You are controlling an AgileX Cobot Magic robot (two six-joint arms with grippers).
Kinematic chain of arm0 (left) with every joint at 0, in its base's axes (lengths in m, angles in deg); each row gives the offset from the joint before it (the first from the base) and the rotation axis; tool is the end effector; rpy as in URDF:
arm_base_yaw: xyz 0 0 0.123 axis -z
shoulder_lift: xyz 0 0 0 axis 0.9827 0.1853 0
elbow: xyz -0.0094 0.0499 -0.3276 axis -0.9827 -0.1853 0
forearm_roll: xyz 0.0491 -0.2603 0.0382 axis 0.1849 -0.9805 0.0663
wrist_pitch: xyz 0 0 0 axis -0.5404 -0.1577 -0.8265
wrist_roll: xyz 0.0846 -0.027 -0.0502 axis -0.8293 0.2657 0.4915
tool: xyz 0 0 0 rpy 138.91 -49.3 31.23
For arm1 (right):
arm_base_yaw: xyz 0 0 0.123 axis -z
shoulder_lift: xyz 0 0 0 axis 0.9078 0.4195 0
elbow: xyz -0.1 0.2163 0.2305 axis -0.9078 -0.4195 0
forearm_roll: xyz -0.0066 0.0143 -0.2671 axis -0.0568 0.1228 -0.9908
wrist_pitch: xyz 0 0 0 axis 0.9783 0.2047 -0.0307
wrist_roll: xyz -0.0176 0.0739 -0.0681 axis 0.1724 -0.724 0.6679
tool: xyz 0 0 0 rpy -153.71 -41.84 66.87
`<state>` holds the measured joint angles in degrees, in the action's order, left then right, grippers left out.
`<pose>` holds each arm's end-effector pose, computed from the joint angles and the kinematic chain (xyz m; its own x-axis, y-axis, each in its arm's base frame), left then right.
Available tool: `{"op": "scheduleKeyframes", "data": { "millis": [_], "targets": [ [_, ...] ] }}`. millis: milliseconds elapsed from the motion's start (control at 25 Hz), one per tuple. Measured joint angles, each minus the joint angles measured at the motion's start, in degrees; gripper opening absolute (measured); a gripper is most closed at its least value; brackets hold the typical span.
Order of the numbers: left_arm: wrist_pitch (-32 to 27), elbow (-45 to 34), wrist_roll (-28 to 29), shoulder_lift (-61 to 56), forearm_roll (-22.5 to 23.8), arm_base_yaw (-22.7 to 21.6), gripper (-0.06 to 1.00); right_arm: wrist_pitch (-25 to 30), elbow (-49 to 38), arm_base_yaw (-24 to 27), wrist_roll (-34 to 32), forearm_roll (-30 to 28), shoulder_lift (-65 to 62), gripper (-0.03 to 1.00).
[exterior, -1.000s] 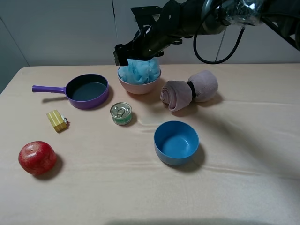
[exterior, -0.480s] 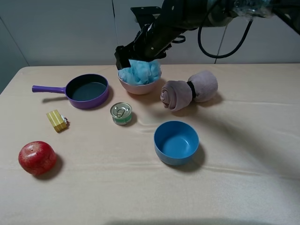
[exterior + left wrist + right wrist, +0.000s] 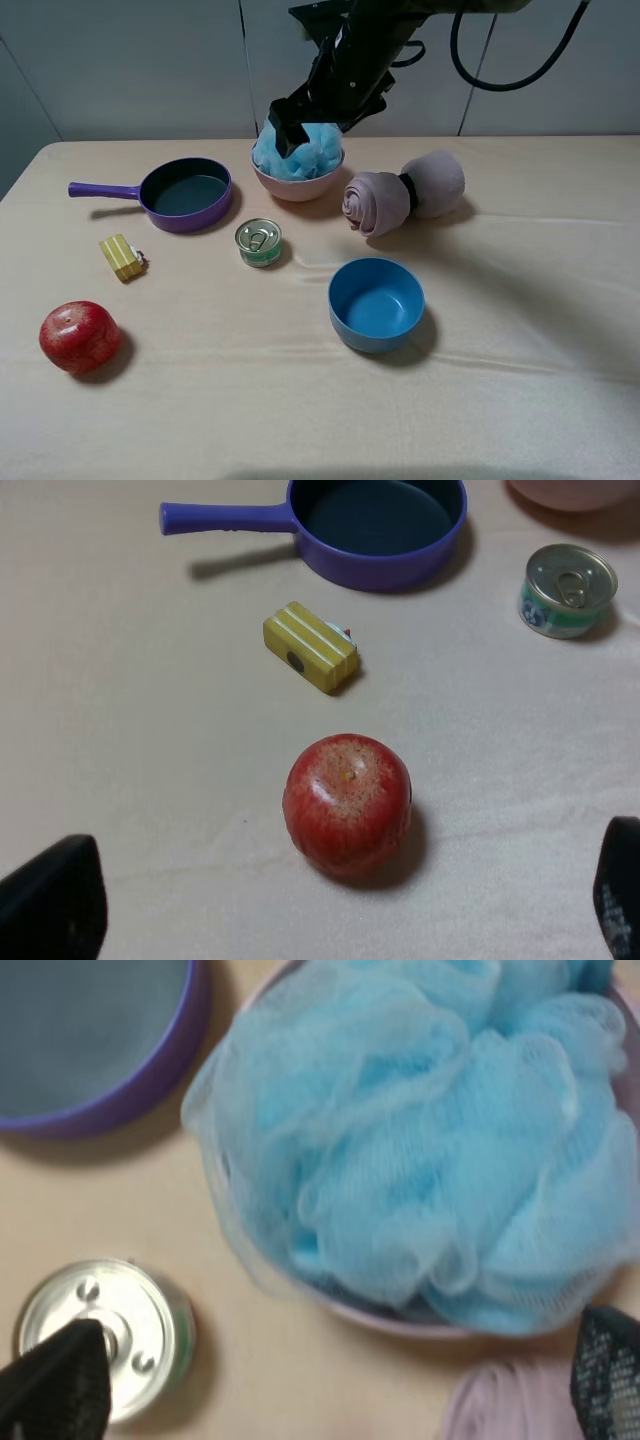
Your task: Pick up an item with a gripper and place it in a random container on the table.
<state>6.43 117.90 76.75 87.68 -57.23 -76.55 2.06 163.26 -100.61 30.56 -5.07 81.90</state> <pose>-0.0291 -0.0006 0.2802 -0.4536 0.0483 -0.8899 0.0780 0.9968 0.0144 0.4093 0.3028 0.2489 -0.6891 -0.5041 -0.5206 -0.6249 0.7771 0.0747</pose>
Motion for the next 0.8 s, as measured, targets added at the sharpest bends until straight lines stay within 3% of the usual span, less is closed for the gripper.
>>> {"op": "scheduleKeyframes", "data": {
  "millis": [600,800],
  "targets": [
    [0.0,0.0,0.0,0.0,0.0,0.0,0.99,19.6,0.0,0.0,-2.4,-6.8,-6.2,0.69],
    [0.0,0.0,0.0,0.0,0.0,0.0,0.99,23.2,0.0,0.0,-3.3,-8.0,-8.6,0.69]
  ]
}}
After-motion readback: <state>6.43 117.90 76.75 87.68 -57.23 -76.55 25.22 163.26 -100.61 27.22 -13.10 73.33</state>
